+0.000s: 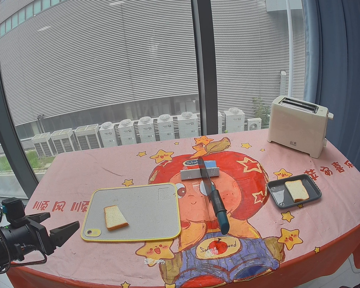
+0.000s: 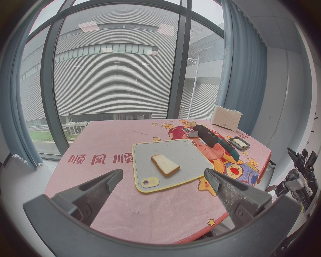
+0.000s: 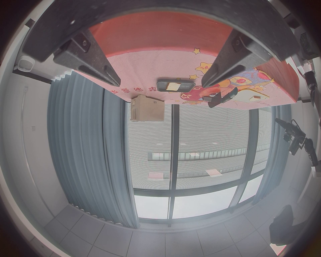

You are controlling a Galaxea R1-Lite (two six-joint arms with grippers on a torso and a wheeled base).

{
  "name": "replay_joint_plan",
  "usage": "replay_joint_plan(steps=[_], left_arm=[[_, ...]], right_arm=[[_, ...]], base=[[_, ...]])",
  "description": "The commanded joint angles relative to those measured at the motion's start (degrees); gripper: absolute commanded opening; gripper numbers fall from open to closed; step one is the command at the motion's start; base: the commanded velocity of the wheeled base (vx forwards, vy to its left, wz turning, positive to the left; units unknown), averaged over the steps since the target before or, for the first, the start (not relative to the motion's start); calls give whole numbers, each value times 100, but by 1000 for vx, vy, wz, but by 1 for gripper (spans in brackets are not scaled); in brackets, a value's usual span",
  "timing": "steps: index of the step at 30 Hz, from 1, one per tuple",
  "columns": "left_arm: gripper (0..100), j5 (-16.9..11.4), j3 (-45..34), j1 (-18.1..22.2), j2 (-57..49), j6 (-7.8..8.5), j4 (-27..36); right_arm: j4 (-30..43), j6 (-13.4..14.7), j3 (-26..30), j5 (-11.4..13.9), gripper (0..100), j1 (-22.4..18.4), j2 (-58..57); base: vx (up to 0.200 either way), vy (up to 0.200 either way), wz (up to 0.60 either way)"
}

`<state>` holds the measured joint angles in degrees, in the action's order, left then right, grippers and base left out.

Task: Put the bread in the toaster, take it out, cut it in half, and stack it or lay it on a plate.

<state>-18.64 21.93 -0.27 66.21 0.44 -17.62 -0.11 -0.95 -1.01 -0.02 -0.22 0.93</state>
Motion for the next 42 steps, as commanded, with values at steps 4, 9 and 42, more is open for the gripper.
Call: replay_joint_plan(steps=[4, 9, 42], left_arm=[[100, 1, 39, -8, 208, -9, -383], [100, 36, 39, 0, 384, -123, -919], [100, 1372, 66, -298, 648, -176, -1025]], right_arm=[[2, -10, 101, 2, 100, 4, -93], [-7, -2, 101, 20, 100, 4, -93], [-7, -2, 101, 11, 100, 4, -93]], base=[[0, 0, 0], [0, 0, 0], [0, 0, 0]])
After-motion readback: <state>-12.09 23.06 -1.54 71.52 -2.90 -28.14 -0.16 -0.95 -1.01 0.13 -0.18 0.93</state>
